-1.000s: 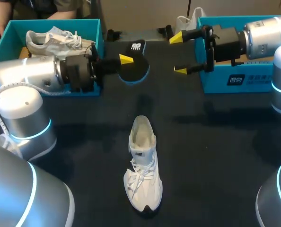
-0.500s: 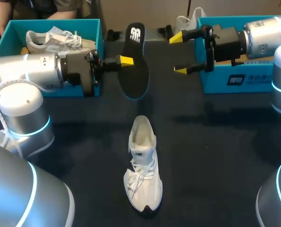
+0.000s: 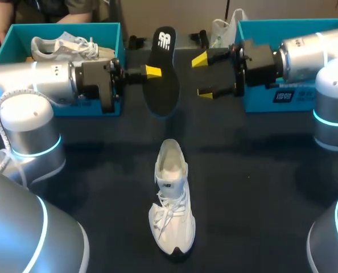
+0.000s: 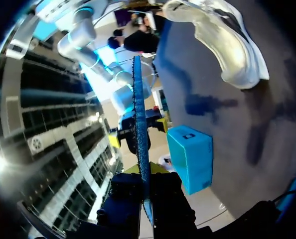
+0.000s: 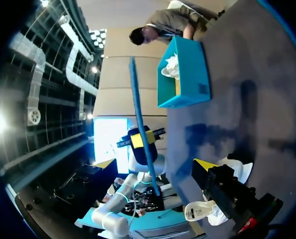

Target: Take the shoe out of the shoebox, open the shoe tongue, remove and reinsert the insole, then place the shoe into the shoebox

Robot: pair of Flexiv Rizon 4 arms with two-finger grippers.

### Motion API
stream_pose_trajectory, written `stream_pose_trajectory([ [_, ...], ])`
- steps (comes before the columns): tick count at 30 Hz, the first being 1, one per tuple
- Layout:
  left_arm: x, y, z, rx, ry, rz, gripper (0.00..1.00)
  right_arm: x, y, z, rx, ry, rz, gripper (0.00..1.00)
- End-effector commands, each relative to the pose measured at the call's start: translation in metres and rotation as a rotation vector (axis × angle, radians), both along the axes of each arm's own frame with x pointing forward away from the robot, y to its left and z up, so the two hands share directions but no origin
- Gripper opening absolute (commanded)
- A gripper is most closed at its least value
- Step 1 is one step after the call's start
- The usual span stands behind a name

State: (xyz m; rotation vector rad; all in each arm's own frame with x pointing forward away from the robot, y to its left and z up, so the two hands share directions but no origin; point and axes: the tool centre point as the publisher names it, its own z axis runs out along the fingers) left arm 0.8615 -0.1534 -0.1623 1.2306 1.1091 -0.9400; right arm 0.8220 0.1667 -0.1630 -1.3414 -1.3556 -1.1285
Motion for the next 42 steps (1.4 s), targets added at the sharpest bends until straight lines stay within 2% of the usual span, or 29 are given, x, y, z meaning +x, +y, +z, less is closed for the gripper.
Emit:
stream_pose_trajectory([
  [1,0.001,-0.001,-0.002,-0.004,0.087,0.022,0.00,-0.006,0.014,-0.007,0.007,-0.036,-0.011,1.00],
  [13,0.001,0.000,-0.002,0.014,0.069,0.031,0.00,-0.008,0.017,-0.007,0.011,-0.042,-0.010,1.00],
  [17,0.008,-0.005,-0.011,0.031,0.083,0.051,0.00,-0.004,0.027,-0.001,-0.026,-0.057,0.042,1.00],
  [29,0.010,-0.009,-0.015,0.013,0.078,0.074,0.00,-0.009,0.052,-0.014,-0.045,-0.046,0.109,1.00],
  [30,0.011,-0.010,-0.015,0.012,0.075,0.077,0.00,-0.009,0.054,-0.015,-0.043,-0.047,0.110,0.94],
  [32,0.011,-0.010,-0.015,0.013,0.071,0.076,0.00,-0.010,0.056,-0.016,-0.039,-0.051,0.112,0.73],
  [33,0.011,-0.011,-0.014,0.013,0.070,0.076,0.00,-0.010,0.057,-0.016,-0.038,-0.051,0.112,0.67],
  [39,0.009,-0.013,-0.014,0.006,0.062,0.066,0.00,-0.012,0.061,-0.017,-0.038,-0.051,0.110,0.64],
  [42,0.009,-0.013,-0.013,0.005,0.059,0.063,0.00,-0.012,0.061,-0.019,-0.035,-0.047,0.106,0.66],
])
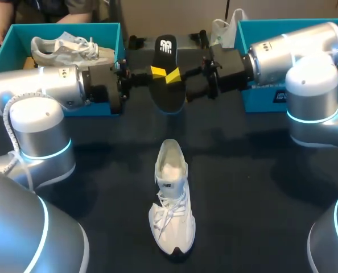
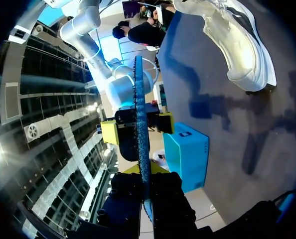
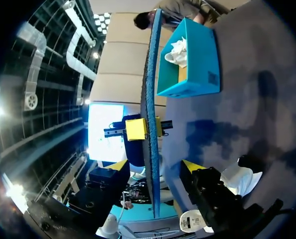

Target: Take the shoe out of the shoebox, open the shoe tongue, remove and reinsert the insole, then place the shoe into the shoebox

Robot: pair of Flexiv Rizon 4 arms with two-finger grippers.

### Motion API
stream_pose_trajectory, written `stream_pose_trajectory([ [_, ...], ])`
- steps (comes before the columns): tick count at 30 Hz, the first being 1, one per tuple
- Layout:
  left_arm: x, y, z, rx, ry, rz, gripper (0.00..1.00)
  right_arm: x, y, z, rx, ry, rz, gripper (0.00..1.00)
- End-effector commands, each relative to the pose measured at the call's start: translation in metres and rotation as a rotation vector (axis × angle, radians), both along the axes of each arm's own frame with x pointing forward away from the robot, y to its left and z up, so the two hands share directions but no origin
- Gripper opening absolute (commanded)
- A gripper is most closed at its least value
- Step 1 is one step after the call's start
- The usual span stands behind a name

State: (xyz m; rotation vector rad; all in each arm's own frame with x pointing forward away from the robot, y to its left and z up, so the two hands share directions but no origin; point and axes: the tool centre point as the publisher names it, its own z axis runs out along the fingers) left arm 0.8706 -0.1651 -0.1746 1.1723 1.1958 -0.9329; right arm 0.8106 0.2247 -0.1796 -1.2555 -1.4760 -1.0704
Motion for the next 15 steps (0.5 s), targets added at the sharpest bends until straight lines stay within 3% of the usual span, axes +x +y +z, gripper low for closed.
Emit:
stream_pose_trajectory([
  [1,-0.0009,-0.0014,-0.0009,-0.003,-0.005,-0.001,0.00,-0.0011,0.0037,-0.0023,0.003,0.002,-0.006,0.65],
  [10,-0.0032,0.0001,0.0007,-0.001,-0.020,-0.008,0.00,-0.0022,0.0036,-0.0022,0.006,-0.003,-0.014,0.40],
  [15,-0.0043,0.0006,0.0004,-0.003,-0.021,-0.018,0.00,-0.0009,0.0025,-0.0025,0.008,-0.005,-0.022,0.42],
])
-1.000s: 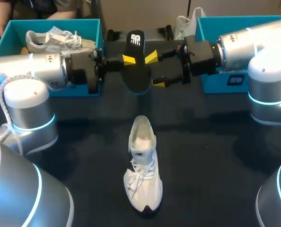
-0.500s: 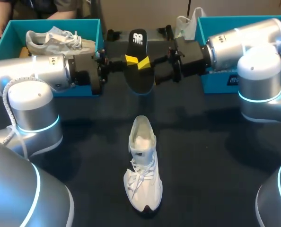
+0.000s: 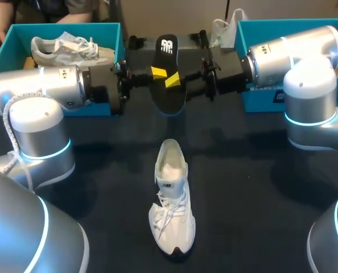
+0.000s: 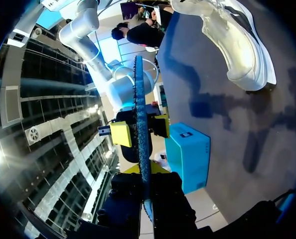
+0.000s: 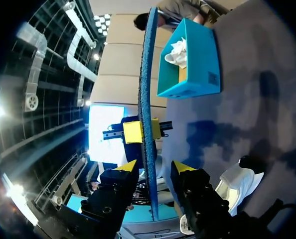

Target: Take the shoe out of the shoebox, open the shoe tongue, remove and reinsert the insole, then place the shoe into the shoebox

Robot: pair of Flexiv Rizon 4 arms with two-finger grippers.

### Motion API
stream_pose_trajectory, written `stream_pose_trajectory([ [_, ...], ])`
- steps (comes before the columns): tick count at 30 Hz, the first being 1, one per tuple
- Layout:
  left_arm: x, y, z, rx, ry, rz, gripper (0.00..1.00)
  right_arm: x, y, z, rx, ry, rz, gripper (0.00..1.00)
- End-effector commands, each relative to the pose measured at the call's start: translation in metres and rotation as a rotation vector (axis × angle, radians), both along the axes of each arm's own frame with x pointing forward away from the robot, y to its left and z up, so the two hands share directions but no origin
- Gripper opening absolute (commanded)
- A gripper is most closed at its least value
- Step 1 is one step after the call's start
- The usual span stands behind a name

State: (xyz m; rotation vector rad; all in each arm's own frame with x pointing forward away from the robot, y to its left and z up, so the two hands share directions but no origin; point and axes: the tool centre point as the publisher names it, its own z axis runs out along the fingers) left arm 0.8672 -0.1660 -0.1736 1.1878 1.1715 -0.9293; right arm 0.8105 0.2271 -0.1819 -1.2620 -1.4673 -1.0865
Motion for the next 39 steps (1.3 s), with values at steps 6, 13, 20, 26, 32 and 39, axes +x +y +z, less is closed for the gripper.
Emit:
stream_pose_trajectory([
  [6,-0.0005,0.0019,-0.0006,-0.003,-0.002,-0.007,0.00,0.0011,0.0000,0.0002,0.002,-0.002,-0.010,0.41],
  [13,-0.0002,0.0024,-0.0007,-0.006,-0.003,-0.007,0.00,0.0025,0.0007,0.0000,0.006,-0.005,-0.007,0.37],
  [20,0.0005,0.0022,-0.0006,-0.010,-0.003,-0.010,0.00,0.0027,0.0006,-0.0006,0.010,-0.003,-0.006,0.34],
  [26,0.0012,0.0012,-0.0008,-0.006,-0.006,-0.010,0.00,0.0026,0.0006,-0.0003,0.012,-0.005,-0.004,0.34],
  [32,0.0030,-0.0004,-0.0010,-0.002,-0.008,-0.010,0.00,0.0024,0.0016,0.0001,0.016,-0.010,0.003,0.34],
  [39,0.0040,-0.0011,-0.0018,-0.001,-0.006,-0.010,0.00,0.0044,0.0026,0.0001,0.019,-0.010,0.011,0.16],
])
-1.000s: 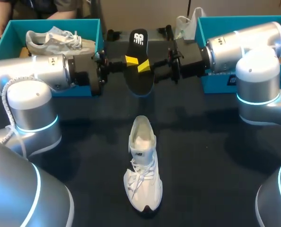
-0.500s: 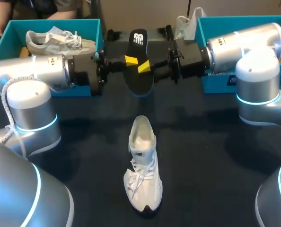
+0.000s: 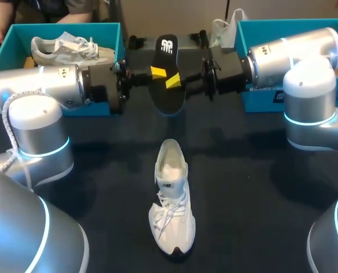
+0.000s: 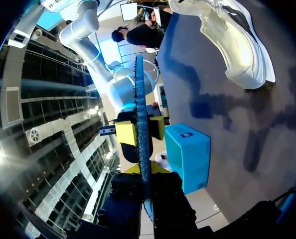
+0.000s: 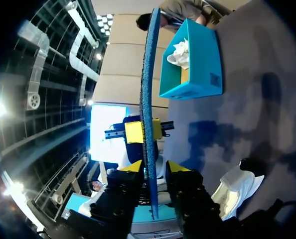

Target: Take the shoe out of the shoebox, open the shoe tongue, remove and reinsert the insole, then place the shoe into the shoebox

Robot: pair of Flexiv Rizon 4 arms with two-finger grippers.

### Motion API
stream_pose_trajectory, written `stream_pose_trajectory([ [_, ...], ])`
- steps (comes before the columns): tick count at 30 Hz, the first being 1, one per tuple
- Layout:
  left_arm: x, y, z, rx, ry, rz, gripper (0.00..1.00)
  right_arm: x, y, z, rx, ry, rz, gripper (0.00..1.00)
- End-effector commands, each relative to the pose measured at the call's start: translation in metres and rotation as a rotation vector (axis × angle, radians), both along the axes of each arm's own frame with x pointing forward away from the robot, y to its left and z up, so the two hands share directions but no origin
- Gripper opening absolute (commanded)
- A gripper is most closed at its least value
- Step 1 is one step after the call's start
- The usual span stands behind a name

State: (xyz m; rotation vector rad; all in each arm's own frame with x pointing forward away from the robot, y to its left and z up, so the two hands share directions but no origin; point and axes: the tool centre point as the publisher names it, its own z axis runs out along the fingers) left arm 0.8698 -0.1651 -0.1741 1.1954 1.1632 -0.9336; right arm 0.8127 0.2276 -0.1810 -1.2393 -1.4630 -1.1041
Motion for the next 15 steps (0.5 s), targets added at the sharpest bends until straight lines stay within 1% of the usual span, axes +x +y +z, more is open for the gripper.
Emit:
stream_pose_trajectory([
  [1,0.001,-0.002,-0.001,0.000,-0.001,-0.001,0.00,0.002,0.002,-0.001,-0.001,0.001,0.006,0.13],
  [4,0.001,-0.002,-0.002,-0.001,-0.001,-0.005,0.00,0.003,0.003,-0.001,0.001,0.000,0.007,0.00],
  [7,0.000,-0.002,-0.002,0.003,-0.001,-0.014,0.00,0.003,0.003,-0.001,0.003,-0.001,0.004,0.00],
  [8,-0.001,-0.002,-0.002,0.004,-0.001,-0.015,0.11,0.004,0.003,-0.001,0.004,-0.001,0.001,0.00],
  [9,-0.001,-0.001,-0.002,0.005,0.003,-0.015,0.56,0.004,0.002,-0.001,0.008,-0.002,-0.002,0.00],
  [10,-0.002,0.000,-0.001,0.006,0.012,-0.012,0.98,0.004,0.001,-0.002,0.009,-0.003,-0.003,0.00],
  [13,-0.005,0.006,0.002,0.011,0.048,-0.014,1.00,0.003,-0.001,-0.004,0.013,-0.003,-0.005,0.00],
  [15,-0.007,0.011,0.002,0.059,0.093,-0.013,1.00,0.001,-0.004,-0.005,0.016,-0.007,-0.010,0.00],
])
